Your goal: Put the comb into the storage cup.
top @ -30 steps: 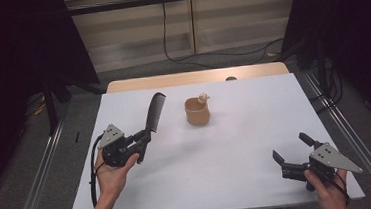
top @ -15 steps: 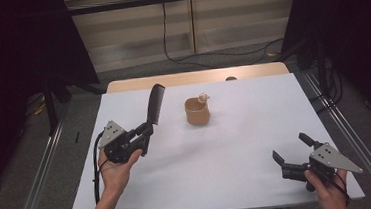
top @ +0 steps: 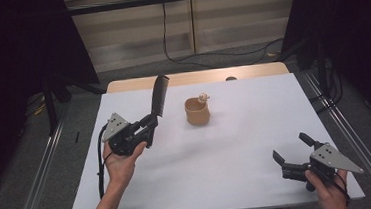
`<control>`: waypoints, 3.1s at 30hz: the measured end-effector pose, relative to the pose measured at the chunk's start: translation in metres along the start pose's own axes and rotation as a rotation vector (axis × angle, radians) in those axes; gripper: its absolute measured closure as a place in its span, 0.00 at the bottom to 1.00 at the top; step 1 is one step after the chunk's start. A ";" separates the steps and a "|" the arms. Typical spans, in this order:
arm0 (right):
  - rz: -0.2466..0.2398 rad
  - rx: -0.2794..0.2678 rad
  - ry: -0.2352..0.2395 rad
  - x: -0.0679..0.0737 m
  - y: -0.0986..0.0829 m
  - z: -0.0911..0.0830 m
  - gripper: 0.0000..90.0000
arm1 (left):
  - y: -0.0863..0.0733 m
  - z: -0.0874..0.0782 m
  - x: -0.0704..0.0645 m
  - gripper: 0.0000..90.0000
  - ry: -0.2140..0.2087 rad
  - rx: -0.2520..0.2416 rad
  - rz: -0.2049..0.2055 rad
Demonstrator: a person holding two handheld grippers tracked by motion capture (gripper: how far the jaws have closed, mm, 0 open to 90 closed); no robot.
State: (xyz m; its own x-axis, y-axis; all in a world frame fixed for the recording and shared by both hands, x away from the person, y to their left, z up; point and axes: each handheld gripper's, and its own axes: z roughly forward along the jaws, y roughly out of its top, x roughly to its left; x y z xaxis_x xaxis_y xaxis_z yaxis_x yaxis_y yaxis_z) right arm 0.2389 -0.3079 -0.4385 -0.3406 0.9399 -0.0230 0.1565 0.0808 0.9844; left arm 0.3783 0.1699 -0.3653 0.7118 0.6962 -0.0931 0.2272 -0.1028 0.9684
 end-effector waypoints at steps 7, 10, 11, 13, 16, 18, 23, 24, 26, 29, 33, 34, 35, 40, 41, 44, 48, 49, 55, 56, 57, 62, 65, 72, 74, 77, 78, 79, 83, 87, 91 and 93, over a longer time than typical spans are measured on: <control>-0.002 -0.001 0.005 0.000 0.000 0.000 0.00 | 0.010 0.009 -0.004 0.81 -0.007 -0.020 0.021; -0.002 -0.003 0.004 -0.001 0.000 0.000 0.00 | 0.014 0.014 -0.005 0.81 -0.009 -0.034 0.038; -0.002 -0.003 0.004 -0.001 0.000 0.000 0.00 | 0.015 0.015 -0.006 0.81 0.000 -0.031 0.050; -0.001 -0.003 0.005 -0.001 0.000 0.000 0.00 | 0.017 0.019 -0.006 0.81 -0.009 -0.029 0.049; -0.002 -0.003 0.005 0.000 0.000 0.000 0.00 | 0.020 0.024 -0.005 0.81 -0.003 -0.024 0.050; -0.003 0.000 0.004 0.000 0.000 0.000 0.00 | 0.022 0.028 -0.005 0.81 0.001 -0.027 0.051; -0.002 0.001 0.004 0.000 0.000 0.000 0.00 | 0.027 0.039 -0.006 0.81 -0.006 -0.036 0.065; -0.001 0.001 0.003 0.000 0.000 0.000 0.00 | 0.028 0.041 -0.007 0.81 -0.007 -0.040 0.071; 0.000 0.001 0.002 -0.001 0.000 0.000 0.00 | 0.030 0.046 -0.008 0.81 -0.011 -0.045 0.071; -0.002 0.000 0.002 -0.001 0.000 0.000 0.00 | 0.033 0.053 -0.009 0.81 -0.006 -0.057 0.072; 0.000 0.000 0.004 0.000 0.000 0.000 0.00 | 0.037 0.063 -0.006 0.81 -0.008 -0.070 0.067; 0.001 0.000 0.005 0.000 0.000 0.000 0.00 | 0.038 0.064 -0.006 0.81 -0.006 -0.072 0.067; -0.001 0.000 0.005 0.000 0.000 0.000 0.00 | 0.038 0.066 -0.005 0.81 -0.015 -0.074 0.051; -0.001 -0.002 0.007 0.000 0.000 0.000 0.00 | 0.035 0.075 -0.007 0.81 -0.017 -0.055 0.062; -0.001 -0.001 0.007 0.000 0.000 0.000 0.00 | 0.035 0.077 -0.007 0.81 -0.015 -0.063 0.062; -0.001 -0.002 0.010 0.000 0.000 0.000 0.00 | 0.035 0.082 -0.007 0.81 -0.012 -0.070 0.052; -0.002 -0.001 0.008 0.000 0.000 0.000 0.00 | 0.036 0.089 -0.008 0.81 -0.013 -0.073 0.070; -0.002 -0.001 0.009 -0.001 0.000 0.000 0.00 | 0.037 0.091 -0.008 0.81 -0.017 -0.076 0.065; -0.004 0.000 0.009 -0.001 0.000 0.000 0.00 | 0.039 0.103 -0.011 0.81 -0.026 -0.091 0.047; -0.004 0.000 0.010 -0.001 0.000 0.000 0.00 | 0.039 0.105 -0.011 0.81 -0.025 -0.091 0.043; -0.004 0.001 0.011 -0.001 0.000 0.000 0.00 | 0.040 0.107 -0.011 0.81 -0.023 -0.091 0.040; -0.001 0.005 0.013 0.000 0.000 0.000 0.00 | 0.044 0.116 -0.013 0.81 -0.033 -0.102 0.018; -0.002 0.004 0.014 0.000 0.000 0.000 0.00 | 0.046 0.120 -0.015 0.81 -0.031 -0.100 0.030; -0.001 0.003 0.015 0.000 0.000 0.000 0.00 | 0.046 0.133 -0.017 0.81 -0.056 -0.116 0.004; -0.001 0.002 0.016 0.000 0.000 0.000 0.00 | 0.044 0.136 -0.019 0.81 -0.058 -0.118 0.008; 0.000 0.001 0.016 0.000 0.000 0.000 0.00 | 0.043 0.141 -0.020 0.81 -0.053 -0.118 0.002; -0.002 0.000 0.015 0.000 0.000 0.000 0.00 | 0.042 0.143 -0.019 0.81 -0.054 -0.122 -0.007; -0.001 0.000 0.017 0.000 0.000 0.000 0.00 | 0.042 0.144 -0.019 0.81 -0.059 -0.124 -0.015; -0.001 -0.001 0.013 -0.001 0.000 0.000 0.00 | 0.041 0.151 -0.016 0.81 -0.058 -0.126 -0.010; -0.001 0.001 0.015 0.000 0.000 -0.001 0.00 | 0.040 0.158 -0.014 0.81 -0.046 -0.134 0.001; 0.000 0.000 0.014 -0.001 0.000 -0.001 0.00 | 0.036 0.164 -0.012 0.81 -0.047 -0.139 -0.006; -0.001 0.000 0.014 -0.001 0.000 -0.001 0.00 | 0.034 0.167 -0.010 0.81 -0.067 -0.133 -0.028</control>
State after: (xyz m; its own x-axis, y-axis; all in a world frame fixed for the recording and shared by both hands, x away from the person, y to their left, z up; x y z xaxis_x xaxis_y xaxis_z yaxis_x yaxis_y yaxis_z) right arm 0.2384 -0.3088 -0.4387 -0.3539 0.9350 -0.0211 0.1567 0.0816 0.9843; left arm 0.4896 0.0410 -0.3697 0.7501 0.6480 -0.1318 0.1613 0.0140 0.9868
